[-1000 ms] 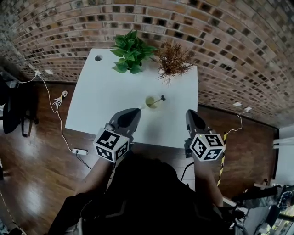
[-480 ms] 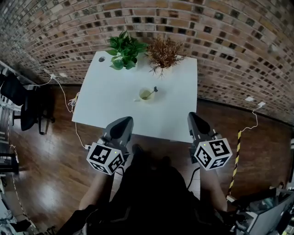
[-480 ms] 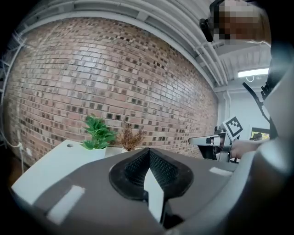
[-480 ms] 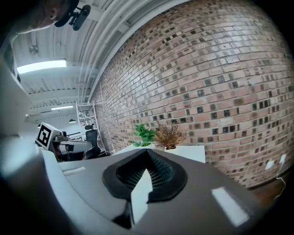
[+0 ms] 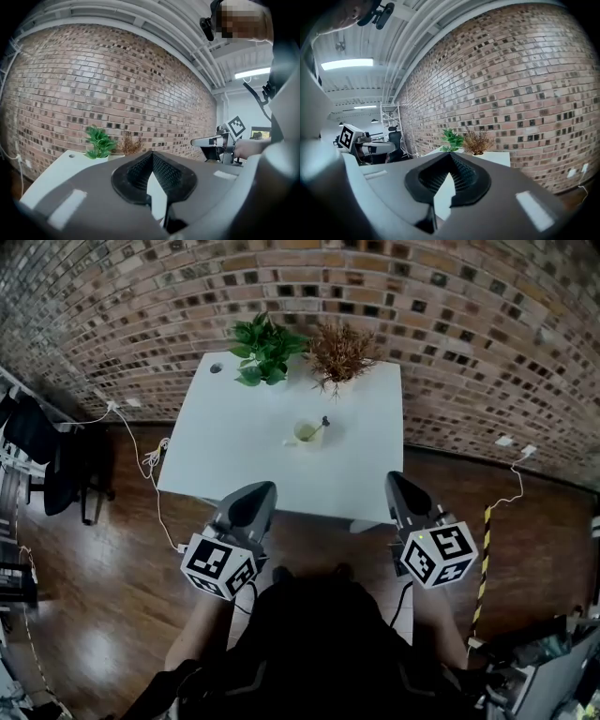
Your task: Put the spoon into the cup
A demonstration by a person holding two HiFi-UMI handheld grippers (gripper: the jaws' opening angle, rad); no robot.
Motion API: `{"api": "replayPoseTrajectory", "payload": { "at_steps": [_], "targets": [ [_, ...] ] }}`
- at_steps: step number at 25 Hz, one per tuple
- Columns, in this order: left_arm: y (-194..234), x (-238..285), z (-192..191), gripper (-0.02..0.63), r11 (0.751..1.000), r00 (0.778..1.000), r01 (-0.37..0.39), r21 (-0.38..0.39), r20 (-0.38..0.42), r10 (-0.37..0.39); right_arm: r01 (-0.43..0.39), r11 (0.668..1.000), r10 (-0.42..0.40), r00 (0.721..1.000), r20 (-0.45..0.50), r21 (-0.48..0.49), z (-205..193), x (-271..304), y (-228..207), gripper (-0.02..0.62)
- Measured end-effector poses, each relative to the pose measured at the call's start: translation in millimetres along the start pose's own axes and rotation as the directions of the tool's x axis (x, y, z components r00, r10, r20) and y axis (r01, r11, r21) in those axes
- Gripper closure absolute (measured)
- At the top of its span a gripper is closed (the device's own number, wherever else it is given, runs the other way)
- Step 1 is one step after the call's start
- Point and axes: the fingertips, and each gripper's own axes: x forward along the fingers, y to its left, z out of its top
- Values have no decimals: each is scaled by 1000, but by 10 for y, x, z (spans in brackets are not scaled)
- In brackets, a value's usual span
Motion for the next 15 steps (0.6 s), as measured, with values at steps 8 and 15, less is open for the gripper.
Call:
{"api": "replayPoseTrajectory", "payload": {
  "at_steps": [8, 15],
  "targets": [
    [169, -202, 4, 606, 1000, 1000, 23, 1, -9, -23, 62, 998, -62, 998, 4, 12, 41, -115, 249, 589],
    [135, -259, 87, 606, 998, 998, 59, 27, 3, -59, 61, 998, -62, 998, 17, 6, 134, -153, 340, 589]
  ]
}}
